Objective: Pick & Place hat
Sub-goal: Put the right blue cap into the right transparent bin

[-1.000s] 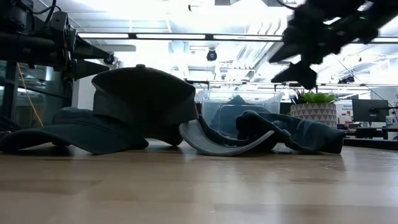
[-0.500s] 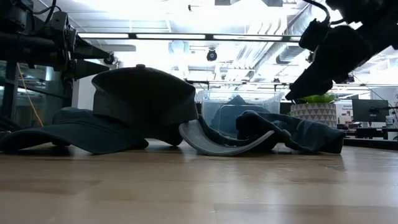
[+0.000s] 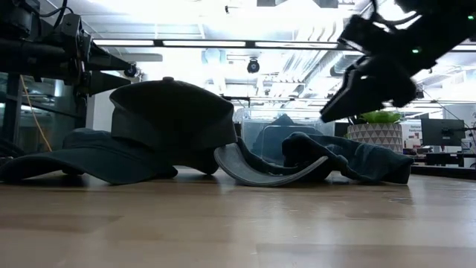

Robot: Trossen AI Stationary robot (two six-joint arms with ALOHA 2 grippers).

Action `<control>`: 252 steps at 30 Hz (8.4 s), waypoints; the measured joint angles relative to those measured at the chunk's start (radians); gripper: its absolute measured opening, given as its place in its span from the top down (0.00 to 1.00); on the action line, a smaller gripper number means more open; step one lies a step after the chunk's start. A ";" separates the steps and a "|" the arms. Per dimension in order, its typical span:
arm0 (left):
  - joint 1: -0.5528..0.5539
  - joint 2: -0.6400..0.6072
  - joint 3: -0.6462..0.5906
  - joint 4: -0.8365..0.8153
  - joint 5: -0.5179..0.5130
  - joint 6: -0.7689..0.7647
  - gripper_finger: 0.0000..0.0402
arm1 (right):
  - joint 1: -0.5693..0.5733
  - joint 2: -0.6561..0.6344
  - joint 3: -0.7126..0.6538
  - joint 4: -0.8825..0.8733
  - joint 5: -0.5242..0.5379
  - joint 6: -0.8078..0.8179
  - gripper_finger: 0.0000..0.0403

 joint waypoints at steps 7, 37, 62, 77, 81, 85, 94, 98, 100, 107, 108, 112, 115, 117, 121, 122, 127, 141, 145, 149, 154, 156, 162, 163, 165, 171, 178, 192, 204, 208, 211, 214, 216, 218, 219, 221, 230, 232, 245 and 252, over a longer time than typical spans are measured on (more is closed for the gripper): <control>0.000 0.000 0.000 0.000 0.000 0.000 0.52 | 0.010 0.196 0.138 -0.012 0.100 -0.002 0.34; 0.000 0.000 0.000 0.000 0.000 0.000 0.52 | -0.057 0.374 0.327 -0.432 0.064 0.247 0.35; 0.000 0.000 0.000 0.000 0.000 0.000 0.52 | -0.072 0.371 0.604 -0.933 -0.117 0.417 0.99; 0.000 0.000 0.000 0.000 0.002 0.000 0.52 | -0.094 0.305 0.880 -1.401 -0.024 0.534 1.00; 0.000 0.000 0.000 0.000 0.002 0.000 0.52 | -0.114 0.297 0.996 -1.524 0.003 0.511 1.00; 0.000 0.000 0.000 0.000 0.002 0.000 0.52 | -0.138 0.297 1.125 -1.598 0.017 0.471 1.00; 0.000 0.000 0.000 0.000 0.002 0.000 0.52 | -0.240 0.297 1.355 -1.598 -0.010 0.303 1.00; 0.000 0.000 0.000 0.000 0.003 0.000 0.52 | -0.310 0.297 1.446 -1.598 -0.032 0.195 1.00; 0.000 0.000 0.000 0.000 0.003 0.000 0.52 | -0.348 0.297 1.487 -1.599 -0.044 0.131 1.00; 0.000 0.000 0.000 0.000 0.003 0.000 0.52 | -0.461 0.297 1.589 -1.572 -0.050 -0.108 1.00; 0.000 0.000 0.000 0.000 0.003 0.000 0.52 | -0.476 0.297 1.598 -1.567 -0.051 -0.138 1.00; 0.000 0.000 0.000 0.000 0.003 0.000 0.52 | -0.541 0.297 1.633 -1.532 -0.092 -0.273 1.00; 0.000 0.000 0.000 0.000 0.003 0.000 0.52 | -0.597 0.297 1.658 -1.498 -0.169 -0.379 1.00; 0.000 0.000 0.000 0.000 0.003 0.000 0.52 | -0.635 0.297 1.665 -1.481 -0.222 -0.441 1.00; 0.000 0.000 0.000 0.000 0.003 0.000 0.52 | -0.701 0.298 1.664 -1.463 -0.310 -0.523 1.00; 0.000 0.000 0.000 0.000 0.003 0.000 0.52 | -0.714 0.298 1.664 -1.460 -0.330 -0.542 1.00; 0.000 0.000 0.000 0.000 0.003 0.000 0.52 | -0.775 0.298 1.664 -1.451 -0.408 -0.613 1.00; 0.000 0.000 0.000 0.000 0.003 0.000 0.52 | -0.883 0.308 1.664 -1.415 -0.587 -0.760 1.00; 0.000 0.000 0.000 0.000 0.003 0.000 0.52 | -0.887 0.336 1.664 -1.413 -0.586 -0.780 1.00; 0.000 0.000 0.000 0.000 0.003 0.000 0.52 | -0.904 0.360 1.664 -1.386 -0.589 -0.779 1.00; 0.000 0.000 0.000 0.000 0.003 0.000 0.52 | -0.929 0.404 1.664 -1.347 -0.586 -0.779 1.00; 0.000 0.000 0.000 0.000 0.003 0.000 0.52 | -0.937 0.423 1.664 -1.346 -0.587 -0.780 1.00; 0.000 0.000 0.000 0.000 0.003 0.000 0.52 | -0.957 0.468 1.664 -1.347 -0.587 -0.783 1.00; 0.000 0.000 0.000 0.000 0.003 0.000 0.52 | -0.959 0.474 1.664 -1.350 -0.587 -0.783 1.00; 0.000 0.000 0.000 0.000 0.003 0.000 0.52 | -0.963 0.483 1.663 -1.357 -0.587 -0.780 1.00; 0.000 0.000 0.000 0.000 0.003 0.000 0.52 | -0.962 0.495 1.664 -1.356 -0.617 -0.766 1.00; 0.000 0.000 0.000 0.000 0.003 0.000 0.52 | -0.963 0.537 1.663 -1.385 -0.692 -0.743 1.00; 0.000 0.000 0.000 0.000 0.003 0.000 0.52 | -0.995 0.546 1.599 -1.358 -0.749 -0.729 1.00; 0.000 0.000 0.000 0.000 0.003 0.000 0.52 | -1.017 0.548 1.607 -1.369 -0.851 -0.745 1.00; 0.000 0.000 0.000 0.000 0.003 0.000 0.52 | -1.035 0.551 1.573 -1.344 -0.869 -0.759 1.00; 0.000 0.000 0.000 0.000 0.003 0.000 0.52 | -1.053 0.551 1.539 -1.311 -0.904 -0.764 1.00; 0.000 0.000 0.000 0.000 0.003 0.000 0.52 | -1.076 0.551 1.495 -1.267 -0.908 -0.757 1.00; 0.000 0.000 0.000 0.000 0.003 0.000 0.52 | -1.088 0.551 1.463 -1.223 -0.908 -0.750 1.00; 0.000 0.000 0.000 0.000 0.003 0.000 0.52 | -1.099 0.551 1.432 -1.189 -0.914 -0.738 1.00; 0.000 0.000 0.000 0.000 0.003 0.000 0.52 | -1.105 0.551 1.417 -1.179 -0.922 -0.732 1.00; 0.000 0.000 0.000 0.000 0.003 0.000 0.52 | -1.113 0.551 1.383 -1.149 -0.923 -0.722 1.00; 0.000 0.000 0.000 0.000 0.003 0.000 0.52 | -1.146 0.551 1.273 -0.989 -0.770 -0.606 1.00; 0.000 0.000 0.000 0.000 0.003 0.000 0.52 | -1.149 0.550 1.250 -0.931 -0.705 -0.570 1.00; 0.000 0.000 0.000 0.000 0.003 0.000 0.52 | -1.155 0.551 1.174 -0.822 -0.585 -0.495 1.00; 0.000 0.000 0.000 0.000 0.003 0.000 0.52 | -1.149 0.551 1.174 -0.813 -0.342 -0.444 0.98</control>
